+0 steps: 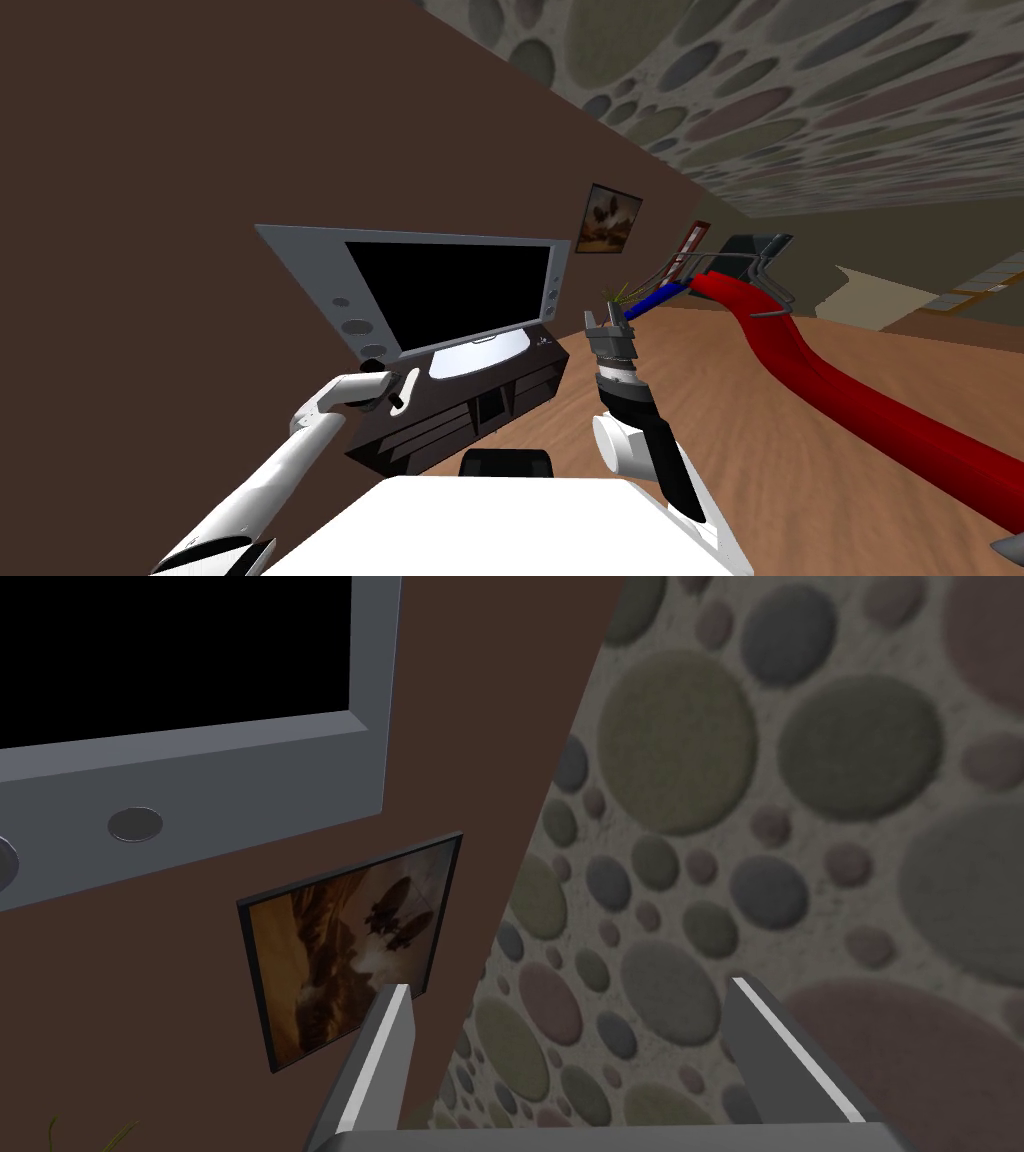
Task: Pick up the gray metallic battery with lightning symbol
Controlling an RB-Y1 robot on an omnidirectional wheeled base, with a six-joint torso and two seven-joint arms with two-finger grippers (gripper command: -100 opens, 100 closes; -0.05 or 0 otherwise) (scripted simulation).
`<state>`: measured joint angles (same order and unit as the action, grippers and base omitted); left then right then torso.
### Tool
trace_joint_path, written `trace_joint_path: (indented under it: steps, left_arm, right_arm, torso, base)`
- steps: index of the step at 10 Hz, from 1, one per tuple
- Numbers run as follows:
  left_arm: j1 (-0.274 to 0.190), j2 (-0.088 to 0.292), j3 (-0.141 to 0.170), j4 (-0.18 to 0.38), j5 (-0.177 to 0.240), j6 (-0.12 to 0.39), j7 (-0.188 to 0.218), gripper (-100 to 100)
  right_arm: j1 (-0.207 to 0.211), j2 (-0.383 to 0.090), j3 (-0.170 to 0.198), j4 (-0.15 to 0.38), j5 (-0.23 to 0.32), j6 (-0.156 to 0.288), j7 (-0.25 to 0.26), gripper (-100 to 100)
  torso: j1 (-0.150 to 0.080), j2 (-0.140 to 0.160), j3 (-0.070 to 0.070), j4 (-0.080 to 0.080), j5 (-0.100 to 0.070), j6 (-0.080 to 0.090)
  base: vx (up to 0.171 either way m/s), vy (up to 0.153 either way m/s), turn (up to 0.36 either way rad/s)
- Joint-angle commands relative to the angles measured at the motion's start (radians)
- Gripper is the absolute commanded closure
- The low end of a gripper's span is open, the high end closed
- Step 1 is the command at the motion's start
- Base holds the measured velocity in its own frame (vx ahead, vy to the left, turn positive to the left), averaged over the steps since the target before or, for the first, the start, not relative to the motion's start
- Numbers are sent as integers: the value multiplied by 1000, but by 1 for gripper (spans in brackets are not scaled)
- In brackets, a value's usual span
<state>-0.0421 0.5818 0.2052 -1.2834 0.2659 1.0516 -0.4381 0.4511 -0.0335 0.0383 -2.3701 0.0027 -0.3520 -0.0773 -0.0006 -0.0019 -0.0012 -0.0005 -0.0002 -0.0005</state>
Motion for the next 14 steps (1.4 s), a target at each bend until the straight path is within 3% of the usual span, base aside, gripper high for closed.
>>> trace_joint_path:
  steps: [1,7,10,11,12,13,14]
  left_arm:
    - [-6,3,3,7,7,39,-5,-100]
    - [-84,10,15,114,53,207,-39,-100]
    - [-114,5,19,157,72,264,-49,-100]
    - [-108,6,18,148,68,251,-46,-100]
    - [-109,6,18,150,69,255,-47,0]
    - [-94,17,34,180,82,226,-56,-100]
    - [-79,28,50,210,96,199,-66,-100]
  right_arm:
    - [0,0,0,0,0,0,0,0]
    - [0,0,0,0,0,0,0,0]
    - [0,0,0,0,0,0,0,0]
    - [0,0,0,0,0,0,0,0]
    - [0,0,0,0,0,0,0,0]
    - [0,0,0,0,0,0,0,0]
    - [0,0,0,0,0,0,0,0]
  torso:
    - [0,0,0,0,0,0]
    - [0,-1,-1,0,0,0]
    - [0,1,0,0,0,0]
    - [0,1,1,0,0,0]
    - [0,2,1,0,0,0]
    - [0,2,1,0,0,0]
    - [0,3,2,1,0,0]
  base:
    - [27,-6,2]
    - [40,-7,12]
    - [20,-9,28]
    - [3,-5,11]
    - [0,0,0]
    - [-17,-6,-141]
    - [-26,-18,-256]
